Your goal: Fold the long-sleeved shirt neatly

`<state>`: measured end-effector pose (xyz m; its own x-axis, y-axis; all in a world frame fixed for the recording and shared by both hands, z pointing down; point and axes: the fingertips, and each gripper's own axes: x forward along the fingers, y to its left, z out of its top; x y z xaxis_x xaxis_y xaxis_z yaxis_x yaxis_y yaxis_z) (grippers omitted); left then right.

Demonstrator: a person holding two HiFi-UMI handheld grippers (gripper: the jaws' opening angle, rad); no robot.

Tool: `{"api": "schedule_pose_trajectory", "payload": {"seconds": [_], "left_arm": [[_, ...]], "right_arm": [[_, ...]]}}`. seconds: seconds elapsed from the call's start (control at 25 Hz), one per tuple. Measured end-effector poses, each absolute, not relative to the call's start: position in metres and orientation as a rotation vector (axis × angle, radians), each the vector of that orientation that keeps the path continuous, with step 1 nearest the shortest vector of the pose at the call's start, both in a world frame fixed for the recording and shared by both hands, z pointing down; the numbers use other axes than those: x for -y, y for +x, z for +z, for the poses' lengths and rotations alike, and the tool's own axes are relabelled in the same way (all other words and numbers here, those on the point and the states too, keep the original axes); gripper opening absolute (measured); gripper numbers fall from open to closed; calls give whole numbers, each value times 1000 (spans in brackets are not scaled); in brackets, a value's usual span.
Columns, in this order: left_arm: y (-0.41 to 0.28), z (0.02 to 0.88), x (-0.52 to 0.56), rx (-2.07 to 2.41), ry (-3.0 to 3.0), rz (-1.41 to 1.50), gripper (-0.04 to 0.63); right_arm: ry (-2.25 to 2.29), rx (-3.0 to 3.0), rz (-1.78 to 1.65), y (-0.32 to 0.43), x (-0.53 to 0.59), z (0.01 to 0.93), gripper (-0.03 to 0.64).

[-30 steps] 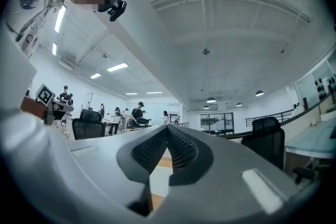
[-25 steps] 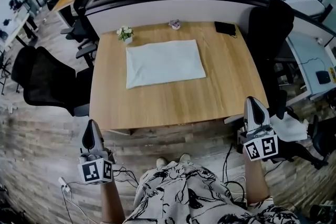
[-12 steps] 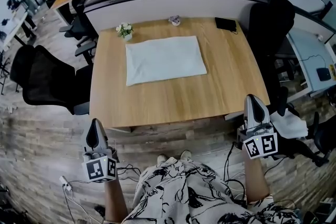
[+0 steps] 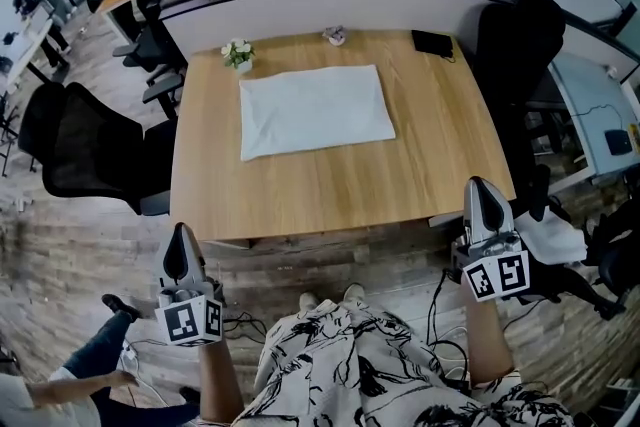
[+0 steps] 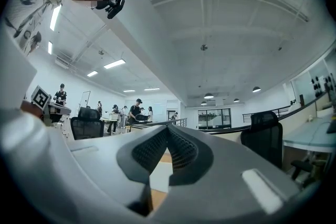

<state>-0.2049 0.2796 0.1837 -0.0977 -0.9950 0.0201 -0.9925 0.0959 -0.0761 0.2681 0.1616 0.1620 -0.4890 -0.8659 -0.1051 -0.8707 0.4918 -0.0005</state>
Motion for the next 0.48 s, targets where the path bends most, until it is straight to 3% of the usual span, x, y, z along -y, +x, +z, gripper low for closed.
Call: {"api": "schedule_pose_trajectory", "payload": {"seconds": [0.48], "left_arm": [[-208,181,-277,-2297,-2078,-128,2]], "right_arm": [[-1521,-2650,84,259,-155,160,6]]}}
